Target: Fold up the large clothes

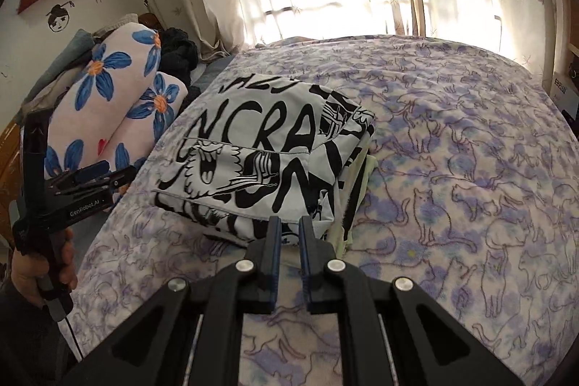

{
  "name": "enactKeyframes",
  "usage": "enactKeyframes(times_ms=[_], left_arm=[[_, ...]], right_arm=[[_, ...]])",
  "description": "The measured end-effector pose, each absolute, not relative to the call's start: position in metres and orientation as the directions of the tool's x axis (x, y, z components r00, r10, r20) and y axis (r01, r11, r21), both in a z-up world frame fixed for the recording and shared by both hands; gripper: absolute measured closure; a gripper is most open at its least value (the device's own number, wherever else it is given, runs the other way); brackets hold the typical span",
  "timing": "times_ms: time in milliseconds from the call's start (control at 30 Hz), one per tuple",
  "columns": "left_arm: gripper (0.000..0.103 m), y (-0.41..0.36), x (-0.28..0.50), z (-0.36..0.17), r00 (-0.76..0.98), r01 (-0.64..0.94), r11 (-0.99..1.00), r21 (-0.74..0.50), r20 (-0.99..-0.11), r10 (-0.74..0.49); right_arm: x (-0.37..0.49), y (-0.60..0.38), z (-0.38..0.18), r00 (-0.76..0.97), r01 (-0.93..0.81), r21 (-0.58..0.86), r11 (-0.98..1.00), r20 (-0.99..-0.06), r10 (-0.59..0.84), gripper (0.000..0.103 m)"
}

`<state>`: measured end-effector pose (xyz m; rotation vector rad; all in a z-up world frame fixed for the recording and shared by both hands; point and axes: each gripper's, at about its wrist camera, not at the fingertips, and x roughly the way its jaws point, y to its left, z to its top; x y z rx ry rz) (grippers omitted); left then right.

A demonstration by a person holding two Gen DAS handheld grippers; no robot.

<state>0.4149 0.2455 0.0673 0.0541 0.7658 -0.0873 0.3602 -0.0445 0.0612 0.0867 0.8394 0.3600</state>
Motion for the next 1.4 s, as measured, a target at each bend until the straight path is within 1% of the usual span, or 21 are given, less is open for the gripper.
enactKeyframes(times_ms=[100, 200, 333, 367, 400, 433, 467, 500, 600, 667, 733, 800, 867, 933, 1033, 1100, 1167, 1233, 1300, 1400], left_arm=[[0.034, 0.241, 0.379, 0.095, 0.718, 0.111, 0.994, -0.02, -0.69, -0.094], [0.03, 0.236, 0.337, 0.119, 0.718, 0.112, 0.991, -0.066, -0.684, -0.127], [0.029, 0.224, 0.275, 0.143, 0.733, 0.152, 0.982, -0.115, -0.654, -0.19], [0.028, 0.222, 0.263, 0.148, 0.742, 0.155, 0.981, -0.113, -0.643, -0.191], [0.021, 0.217, 0.242, 0.152, 0.761, 0.157, 0.981, -0.11, -0.62, -0.192], [0.016, 0.215, 0.231, 0.155, 0.77, 0.161, 0.981, -0.107, -0.608, -0.193], [0.008, 0.21, 0.215, 0.156, 0.788, 0.16, 0.982, -0.096, -0.588, -0.186], [0.004, 0.205, 0.196, 0.156, 0.802, 0.168, 0.982, -0.089, -0.567, -0.189], [0.002, 0.193, 0.159, 0.151, 0.813, 0.193, 0.978, -0.08, -0.544, -0.205], [0.002, 0.183, 0.136, 0.141, 0.807, 0.205, 0.975, -0.087, -0.549, -0.219], [0.002, 0.176, 0.117, 0.129, 0.802, 0.228, 0.966, -0.122, -0.538, -0.258], [0.002, 0.169, 0.1, 0.114, 0.801, 0.227, 0.963, -0.147, -0.534, -0.27], [0.002, 0.16, 0.089, 0.097, 0.797, 0.217, 0.963, -0.163, -0.541, -0.271], [0.002, 0.154, 0.083, 0.081, 0.784, 0.2, 0.961, -0.191, -0.557, -0.274], [0.001, 0.15, 0.081, 0.058, 0.758, 0.175, 0.947, -0.268, -0.578, -0.303], [0.001, 0.141, 0.081, 0.041, 0.726, 0.151, 0.943, -0.296, -0.614, -0.309], [0.001, 0.134, 0.082, 0.026, 0.701, 0.119, 0.95, -0.287, -0.654, -0.286], [0.001, 0.129, 0.08, 0.014, 0.683, 0.1, 0.958, -0.27, -0.681, -0.263], [0.001, 0.122, 0.073, 0.002, 0.668, 0.1, 0.962, -0.256, -0.699, -0.255], [0.001, 0.11, 0.059, -0.012, 0.65, 0.12, 0.967, -0.223, -0.719, -0.246]], right_arm=[[0.319, -0.051, 0.099, 0.636, -0.292, 0.185, 0.938, -0.696, 0.335, 0.092], [0.281, -0.061, 0.129, 0.642, -0.312, 0.2, 0.929, -0.676, 0.362, 0.092], [0.23, -0.075, 0.16, 0.659, -0.334, 0.188, 0.924, -0.654, 0.371, 0.092], [0.218, -0.078, 0.163, 0.666, -0.336, 0.177, 0.925, -0.65, 0.366, 0.092], [0.205, -0.082, 0.166, 0.672, -0.339, 0.169, 0.926, -0.646, 0.364, 0.092], [0.195, -0.085, 0.167, 0.672, -0.343, 0.17, 0.924, -0.642, 0.368, 0.092], [0.185, -0.088, 0.166, 0.672, -0.346, 0.171, 0.923, -0.641, 0.371, 0.092], [0.175, -0.092, 0.163, 0.671, -0.345, 0.169, 0.923, -0.643, 0.369, 0.092], [0.15, -0.104, 0.148, 0.674, -0.329, 0.173, 0.928, -0.645, 0.359, 0.092], [0.137, -0.111, 0.136, 0.675, -0.316, 0.178, 0.932, -0.648, 0.353, 0.092], [0.123, -0.119, 0.12, 0.682, -0.292, 0.177, 0.94, -0.651, 0.334, 0.092], [0.111, -0.128, 0.102, 0.677, -0.265, 0.186, 0.946, -0.663, 0.32, 0.091], [0.103, -0.138, 0.084, 0.663, -0.232, 0.208, 0.95, -0.681, 0.311, 0.087], [0.097, -0.146, 0.067, 0.653, -0.197, 0.226, 0.954, -0.696, 0.299, 0.076], [0.087, -0.156, 0.044, 0.638, -0.159, 0.233, 0.96, -0.717, 0.279, 0.073], [0.08, -0.16, 0.032, 0.635, -0.134, 0.218, 0.967, -0.73, 0.253, 0.073], [0.073, -0.163, 0.025, 0.644, -0.113, 0.206, 0.972, -0.73, 0.23, 0.071], [0.065, -0.166, 0.02, 0.657, -0.098, 0.193, 0.976, -0.724, 0.209, 0.058], [0.055, -0.166, 0.014, 0.671, -0.085, 0.169, 0.982, -0.719, 0.182, 0.05], [0.043, -0.164, 0.003, 0.673, -0.072, 0.143, 0.987, -0.723, 0.154, 0.05]])
